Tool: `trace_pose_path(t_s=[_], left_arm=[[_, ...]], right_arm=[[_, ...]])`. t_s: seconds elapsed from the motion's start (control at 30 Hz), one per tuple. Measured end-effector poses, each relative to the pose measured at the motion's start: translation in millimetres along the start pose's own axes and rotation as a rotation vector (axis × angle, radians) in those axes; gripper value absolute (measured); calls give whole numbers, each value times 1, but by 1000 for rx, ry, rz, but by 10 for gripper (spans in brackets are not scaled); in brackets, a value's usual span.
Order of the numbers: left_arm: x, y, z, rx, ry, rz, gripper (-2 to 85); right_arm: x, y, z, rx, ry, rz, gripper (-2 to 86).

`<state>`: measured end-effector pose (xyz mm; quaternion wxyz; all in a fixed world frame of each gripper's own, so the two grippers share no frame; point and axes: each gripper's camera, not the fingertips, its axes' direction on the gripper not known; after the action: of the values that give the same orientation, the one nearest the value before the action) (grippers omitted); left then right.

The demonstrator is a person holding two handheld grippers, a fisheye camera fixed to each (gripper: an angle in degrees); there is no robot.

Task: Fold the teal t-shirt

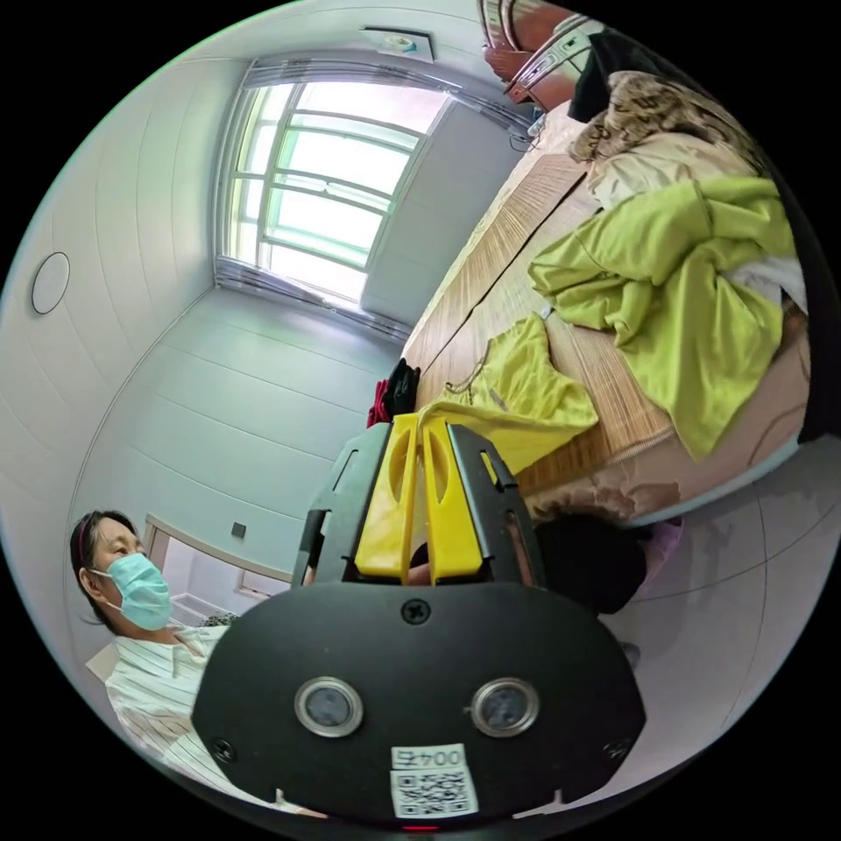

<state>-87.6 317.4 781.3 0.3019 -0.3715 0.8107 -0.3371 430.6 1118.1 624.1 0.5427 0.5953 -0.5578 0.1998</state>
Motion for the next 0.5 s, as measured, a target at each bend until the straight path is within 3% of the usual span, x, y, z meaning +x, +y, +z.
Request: trace_pose_path(t_s=[0.27,0.5], left_arm=[[-18,-152,66,-42,-57,-80,15],[-91,-253,146,-92,-105,-207,26]], right_arm=[[29,-146,102,-65,66,13,-6],[139,-261,222,-108,134,112,4]])
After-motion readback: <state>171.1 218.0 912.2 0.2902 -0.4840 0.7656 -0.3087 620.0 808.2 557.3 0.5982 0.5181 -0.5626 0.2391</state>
